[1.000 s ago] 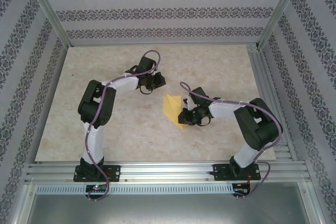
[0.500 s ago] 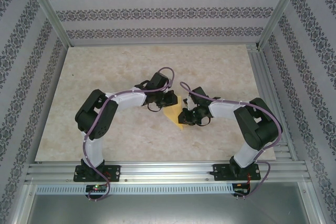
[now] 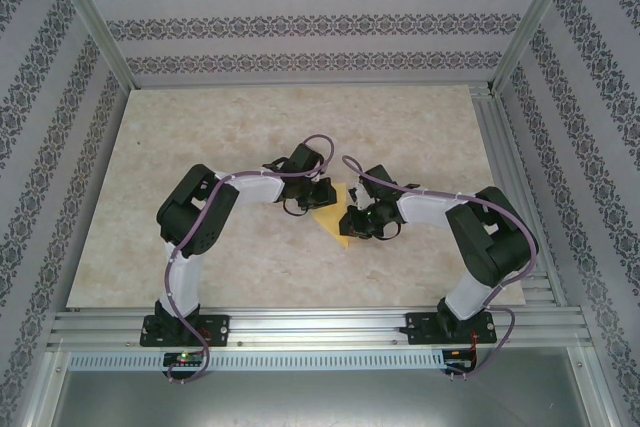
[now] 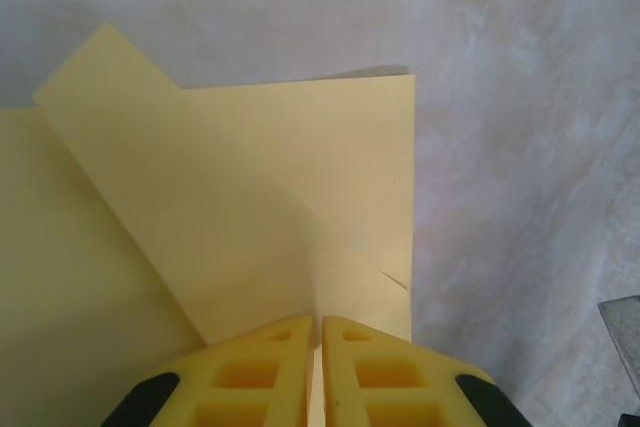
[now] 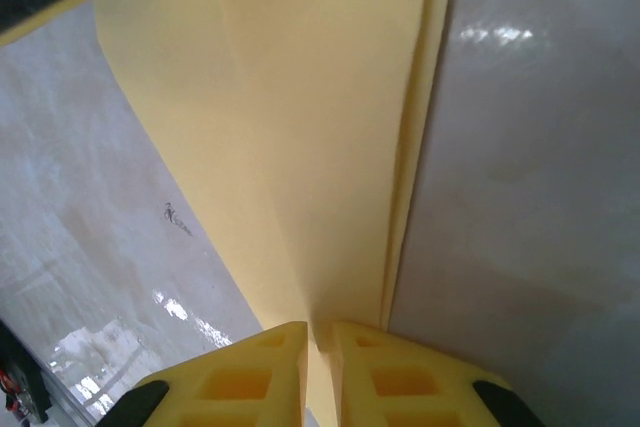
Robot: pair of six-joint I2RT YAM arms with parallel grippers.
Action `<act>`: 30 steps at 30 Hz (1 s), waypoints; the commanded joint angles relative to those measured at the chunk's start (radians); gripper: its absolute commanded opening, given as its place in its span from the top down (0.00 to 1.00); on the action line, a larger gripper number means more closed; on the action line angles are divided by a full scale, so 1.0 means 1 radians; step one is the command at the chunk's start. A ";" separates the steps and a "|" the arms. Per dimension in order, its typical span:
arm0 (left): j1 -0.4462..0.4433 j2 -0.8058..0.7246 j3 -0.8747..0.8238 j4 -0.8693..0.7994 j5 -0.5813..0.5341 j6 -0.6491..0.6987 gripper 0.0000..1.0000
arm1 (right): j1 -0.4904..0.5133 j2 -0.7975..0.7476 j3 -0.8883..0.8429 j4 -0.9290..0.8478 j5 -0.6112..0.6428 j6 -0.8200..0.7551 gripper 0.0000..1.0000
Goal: Fold a paper plane with a square sheet of paper (fold left side to right side)
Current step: Fourth fold the wing at the center of the table.
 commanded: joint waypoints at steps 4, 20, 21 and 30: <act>0.002 0.023 -0.020 0.007 -0.040 0.016 0.86 | -0.045 -0.150 -0.008 -0.029 -0.064 0.069 0.83; 0.001 0.018 -0.020 0.009 -0.042 0.015 0.86 | -0.008 0.078 0.117 0.086 -0.060 0.084 0.85; 0.001 0.018 -0.020 0.009 -0.042 0.015 0.86 | -0.008 0.088 0.120 0.089 -0.061 0.085 0.84; 0.001 0.025 -0.013 -0.005 -0.049 0.018 0.86 | 0.006 0.135 0.108 -0.024 0.001 0.026 0.85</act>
